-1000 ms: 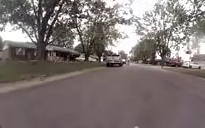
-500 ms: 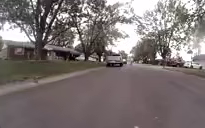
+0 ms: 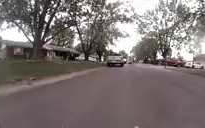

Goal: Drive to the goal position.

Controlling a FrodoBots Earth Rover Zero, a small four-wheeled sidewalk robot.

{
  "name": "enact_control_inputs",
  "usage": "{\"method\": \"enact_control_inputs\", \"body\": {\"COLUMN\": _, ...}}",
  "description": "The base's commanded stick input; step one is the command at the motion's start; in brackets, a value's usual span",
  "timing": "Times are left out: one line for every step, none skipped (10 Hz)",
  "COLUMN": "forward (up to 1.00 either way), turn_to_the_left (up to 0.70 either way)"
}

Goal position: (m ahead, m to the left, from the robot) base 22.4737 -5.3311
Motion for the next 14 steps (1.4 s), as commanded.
{"method": "enact_control_inputs", "body": {"forward": 0.70, "turn_to_the_left": -0.01}}
{"method": "enact_control_inputs", "body": {"forward": 0.70, "turn_to_the_left": -0.01}}
{"method": "enact_control_inputs", "body": {"forward": 0.70, "turn_to_the_left": -0.01}}
{"method": "enact_control_inputs", "body": {"forward": 0.70, "turn_to_the_left": -0.01}}
{"method": "enact_control_inputs", "body": {"forward": 0.70, "turn_to_the_left": -0.01}}
{"method": "enact_control_inputs", "body": {"forward": 0.70, "turn_to_the_left": -0.01}}
{"method": "enact_control_inputs", "body": {"forward": 0.70, "turn_to_the_left": -0.01}}
{"method": "enact_control_inputs", "body": {"forward": 0.70, "turn_to_the_left": -0.11}}
{"method": "enact_control_inputs", "body": {"forward": 0.70, "turn_to_the_left": -0.27}}
{"method": "enact_control_inputs", "body": {"forward": 0.70, "turn_to_the_left": -0.36}}
{"method": "enact_control_inputs", "body": {"forward": 0.70, "turn_to_the_left": -0.36}}
{"method": "enact_control_inputs", "body": {"forward": 0.70, "turn_to_the_left": -0.36}}
{"method": "enact_control_inputs", "body": {"forward": 0.70, "turn_to_the_left": -0.36}}
{"method": "enact_control_inputs", "body": {"forward": 0.70, "turn_to_the_left": -0.36}}
